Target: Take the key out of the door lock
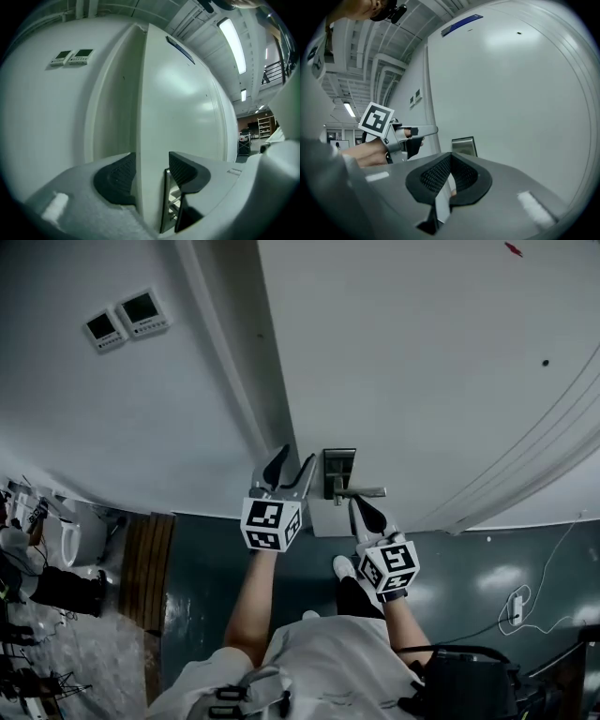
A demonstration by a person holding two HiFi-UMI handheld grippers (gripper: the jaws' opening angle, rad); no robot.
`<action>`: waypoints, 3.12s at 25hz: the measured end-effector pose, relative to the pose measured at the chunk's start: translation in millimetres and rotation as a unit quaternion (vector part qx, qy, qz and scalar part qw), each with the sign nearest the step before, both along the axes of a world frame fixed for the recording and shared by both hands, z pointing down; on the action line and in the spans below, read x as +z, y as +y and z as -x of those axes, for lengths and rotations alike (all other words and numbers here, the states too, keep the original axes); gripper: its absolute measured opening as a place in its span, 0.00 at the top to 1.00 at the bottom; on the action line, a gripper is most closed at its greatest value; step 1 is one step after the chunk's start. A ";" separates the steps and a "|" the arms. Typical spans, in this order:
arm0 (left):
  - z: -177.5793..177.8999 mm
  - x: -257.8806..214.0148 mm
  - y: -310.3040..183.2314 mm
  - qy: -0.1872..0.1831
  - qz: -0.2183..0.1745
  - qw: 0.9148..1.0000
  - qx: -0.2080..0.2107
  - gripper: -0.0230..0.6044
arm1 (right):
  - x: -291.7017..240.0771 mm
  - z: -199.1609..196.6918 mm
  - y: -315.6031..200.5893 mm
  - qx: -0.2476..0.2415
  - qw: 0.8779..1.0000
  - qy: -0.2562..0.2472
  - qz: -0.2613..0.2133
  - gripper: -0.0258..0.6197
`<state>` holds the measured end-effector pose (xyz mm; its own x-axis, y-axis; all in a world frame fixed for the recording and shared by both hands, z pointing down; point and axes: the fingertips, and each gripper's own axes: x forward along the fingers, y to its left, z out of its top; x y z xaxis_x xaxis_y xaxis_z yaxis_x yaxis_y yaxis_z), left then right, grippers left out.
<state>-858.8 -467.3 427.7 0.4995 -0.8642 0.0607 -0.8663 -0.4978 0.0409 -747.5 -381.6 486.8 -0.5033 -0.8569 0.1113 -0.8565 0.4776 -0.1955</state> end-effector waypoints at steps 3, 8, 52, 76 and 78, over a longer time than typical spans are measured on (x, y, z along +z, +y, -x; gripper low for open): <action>0.9 -3.4 -20.6 0.000 0.000 1.000 0.014 0.57 | 13.2 -3.4 -0.4 0.004 1.000 -0.001 0.016 0.96; -2.2 -9.4 -34.7 0.011 -0.015 0.999 0.041 0.58 | 32.3 -0.9 1.6 -0.001 0.999 -0.017 0.049 0.96; -9.0 -13.0 -32.7 0.042 -0.030 0.997 0.062 0.68 | 196.9 17.4 -67.7 -0.044 0.794 -0.492 0.354 0.91; -8.4 -10.8 -31.6 0.033 -0.012 0.998 0.046 0.68 | 196.8 -2.1 26.6 -0.025 0.766 -0.530 0.363 0.92; -8.5 -9.2 -33.0 0.032 -0.008 0.999 0.043 0.68 | 177.2 -13.4 34.8 -0.030 0.804 -0.488 0.339 0.92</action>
